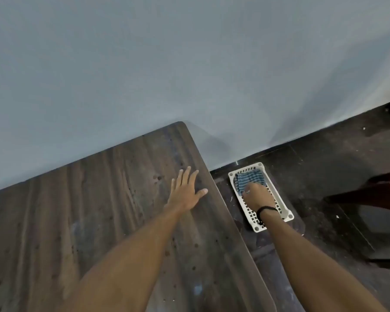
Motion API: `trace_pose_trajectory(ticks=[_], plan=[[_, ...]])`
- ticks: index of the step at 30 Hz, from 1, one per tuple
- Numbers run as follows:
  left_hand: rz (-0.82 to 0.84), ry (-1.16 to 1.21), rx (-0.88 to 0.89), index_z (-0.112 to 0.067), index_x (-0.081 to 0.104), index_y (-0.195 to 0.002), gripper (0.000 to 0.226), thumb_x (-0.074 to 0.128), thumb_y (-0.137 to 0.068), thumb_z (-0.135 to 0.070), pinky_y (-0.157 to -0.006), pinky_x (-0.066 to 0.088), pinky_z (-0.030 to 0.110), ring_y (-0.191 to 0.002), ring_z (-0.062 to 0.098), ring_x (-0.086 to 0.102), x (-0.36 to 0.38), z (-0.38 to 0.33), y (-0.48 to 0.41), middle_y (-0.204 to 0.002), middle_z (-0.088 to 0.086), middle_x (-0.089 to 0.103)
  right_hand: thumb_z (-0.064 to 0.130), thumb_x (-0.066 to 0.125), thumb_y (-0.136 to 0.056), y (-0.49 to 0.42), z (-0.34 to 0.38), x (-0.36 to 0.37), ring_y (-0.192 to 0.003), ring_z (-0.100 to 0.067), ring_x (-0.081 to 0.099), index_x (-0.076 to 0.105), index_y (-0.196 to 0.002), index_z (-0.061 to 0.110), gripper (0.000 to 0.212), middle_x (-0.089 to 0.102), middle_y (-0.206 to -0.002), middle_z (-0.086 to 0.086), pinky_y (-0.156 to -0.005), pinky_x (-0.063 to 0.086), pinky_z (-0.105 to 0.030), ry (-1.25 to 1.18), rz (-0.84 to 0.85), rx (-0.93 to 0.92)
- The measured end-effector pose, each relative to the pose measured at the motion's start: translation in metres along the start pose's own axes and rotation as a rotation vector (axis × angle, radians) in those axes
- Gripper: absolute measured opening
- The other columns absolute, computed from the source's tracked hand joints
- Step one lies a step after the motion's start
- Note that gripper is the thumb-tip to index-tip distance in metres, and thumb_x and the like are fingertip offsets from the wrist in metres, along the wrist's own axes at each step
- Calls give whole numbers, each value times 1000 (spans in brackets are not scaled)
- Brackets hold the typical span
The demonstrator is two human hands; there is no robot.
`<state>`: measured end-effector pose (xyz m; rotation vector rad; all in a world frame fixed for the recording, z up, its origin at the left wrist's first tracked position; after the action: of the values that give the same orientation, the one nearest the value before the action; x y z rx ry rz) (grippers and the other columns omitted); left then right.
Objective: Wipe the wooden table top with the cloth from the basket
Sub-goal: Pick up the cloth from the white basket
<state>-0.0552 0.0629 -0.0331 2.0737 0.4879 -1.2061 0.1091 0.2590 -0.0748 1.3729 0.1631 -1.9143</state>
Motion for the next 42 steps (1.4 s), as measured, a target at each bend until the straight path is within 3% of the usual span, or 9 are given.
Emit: trace_pose_trajectory(ticks=[5,10,14,19,22,29,32,37,42], plan=[[99,63,-184,-39,-6,-158,88,46,-94,-68,-117,-6,67,-150,23,-26,15,-12,-19,-162,-11,-28,20,59,-93,-26,-24,21,-114,-37,54,65,-115,10,26,58,-124,-14,-94,50,-45,62,120,-81],[253,73,-306,-39,-19,-155,113,65,-84,-66,-111,3,76,-148,29,-29,22,-11,-42,-157,-11,-39,18,57,-92,-69,-63,40,-130,-34,44,57,-129,12,37,48,-139,-11,-105,44,-46,191,246,-166],[293,50,-353,-30,-19,-156,121,74,-83,-55,-115,14,70,-147,39,-26,22,-16,-52,-159,-2,-37,15,57,-93,-91,-81,53,-137,-31,39,51,-138,13,46,42,-146,-8,-108,40,-45,255,344,-218],[264,15,-407,-24,-16,-158,128,83,-78,-41,-118,16,65,-148,45,-18,12,-27,-63,-163,5,-27,13,52,-95,-119,-92,66,-142,-33,33,47,-139,12,45,35,-154,-10,-114,35,-47,236,386,-251],[261,14,-410,-28,-19,-157,136,87,-73,-41,-117,16,66,-148,44,-21,12,-23,-67,-162,2,-29,17,51,-97,-139,-90,72,-150,-30,18,40,-147,12,51,26,-161,-7,-120,27,-48,202,404,-274],[279,-15,-374,-31,-23,-155,142,87,-67,-48,-114,17,70,-146,43,-25,10,-19,-69,-158,-3,-38,19,53,-96,-175,-86,90,-153,-27,11,27,-155,15,65,19,-165,-6,-123,21,-48,257,438,-249],[254,-21,-360,-32,-21,-156,143,88,-65,-51,-112,19,71,-147,42,-24,10,-17,-69,-160,-3,-36,26,55,-96,-180,-89,96,-151,-27,15,30,-153,14,64,25,-162,-7,-121,24,-49,305,417,-243],[239,-35,-358,-32,-20,-156,144,88,-63,-53,-111,20,71,-148,42,-23,9,-14,-70,-160,-3,-35,18,51,-97,-179,-85,92,-145,-33,26,38,-145,11,51,32,-152,-16,-112,31,-54,451,319,-202],[230,-38,-361,-33,-20,-156,145,88,-62,-55,-111,23,73,-148,43,-22,10,-12,-71,-161,-3,-34,18,54,-95,-175,-96,94,-127,-38,48,52,-132,7,39,37,-145,-19,-107,43,-53,347,317,-97]])
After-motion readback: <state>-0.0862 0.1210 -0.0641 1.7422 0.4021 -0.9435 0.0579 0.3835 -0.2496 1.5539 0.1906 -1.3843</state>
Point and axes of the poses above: each hand's wrist, its own y-axis away from the middle knuckle, its own x-axis out of the palm, z = x × y, the point moved 9 cm from there along -y, towards the middle knuckle
